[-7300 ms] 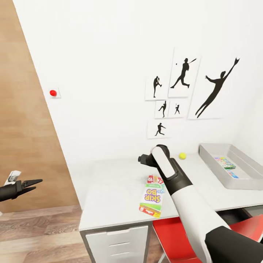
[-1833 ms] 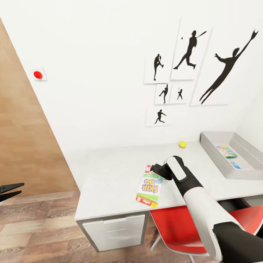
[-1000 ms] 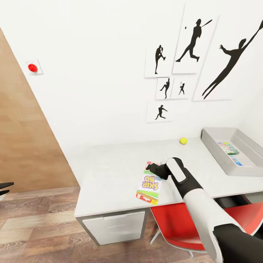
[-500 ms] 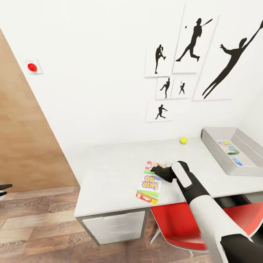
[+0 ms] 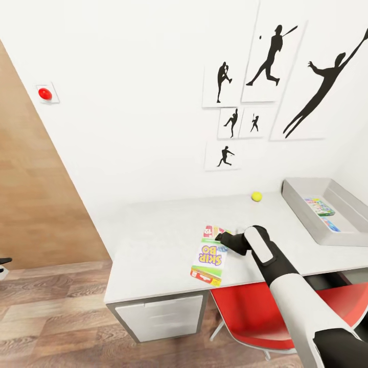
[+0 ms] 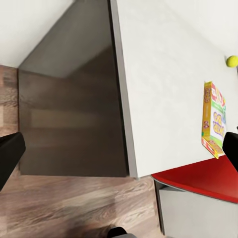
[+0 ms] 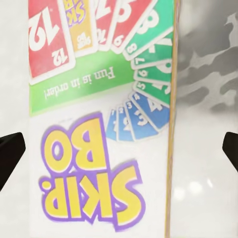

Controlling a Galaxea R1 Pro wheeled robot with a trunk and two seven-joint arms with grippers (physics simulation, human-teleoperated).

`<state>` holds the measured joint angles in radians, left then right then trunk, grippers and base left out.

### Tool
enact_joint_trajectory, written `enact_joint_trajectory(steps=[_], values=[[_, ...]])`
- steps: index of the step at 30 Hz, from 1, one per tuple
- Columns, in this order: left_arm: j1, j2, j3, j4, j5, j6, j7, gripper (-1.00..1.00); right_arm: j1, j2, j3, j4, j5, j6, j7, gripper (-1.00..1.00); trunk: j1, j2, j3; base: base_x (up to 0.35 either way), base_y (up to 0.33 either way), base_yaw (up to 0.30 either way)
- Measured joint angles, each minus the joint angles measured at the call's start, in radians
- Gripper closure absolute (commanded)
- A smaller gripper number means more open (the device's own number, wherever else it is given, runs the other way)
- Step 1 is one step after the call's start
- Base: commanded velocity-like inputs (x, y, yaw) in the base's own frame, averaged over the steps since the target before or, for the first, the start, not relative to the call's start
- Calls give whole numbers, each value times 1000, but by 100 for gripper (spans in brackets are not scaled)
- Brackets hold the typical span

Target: Put all the toys in the child's room - the three board games (two on the bed and one on the table), the two jigsaw puzzles on the table, and the tennis ball on the table - inside the toy box on the table in the child's room.

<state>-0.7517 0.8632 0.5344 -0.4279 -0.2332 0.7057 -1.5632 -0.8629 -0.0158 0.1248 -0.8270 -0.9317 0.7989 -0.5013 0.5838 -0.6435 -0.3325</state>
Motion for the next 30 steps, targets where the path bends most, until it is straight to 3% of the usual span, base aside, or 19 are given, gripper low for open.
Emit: enact_joint_trajectory(steps=[15, 30], values=[[0, 5, -1, 0, 0, -1, 0, -100, 0, 5, 4, 2, 1, -1, 4, -100, 0, 0, -2, 0, 0, 0], [0, 5, -1, 0, 1, 0, 0, -100, 0, 7, 7, 8, 1, -6, 6, -100, 0, 0, -23, 0, 0, 0]])
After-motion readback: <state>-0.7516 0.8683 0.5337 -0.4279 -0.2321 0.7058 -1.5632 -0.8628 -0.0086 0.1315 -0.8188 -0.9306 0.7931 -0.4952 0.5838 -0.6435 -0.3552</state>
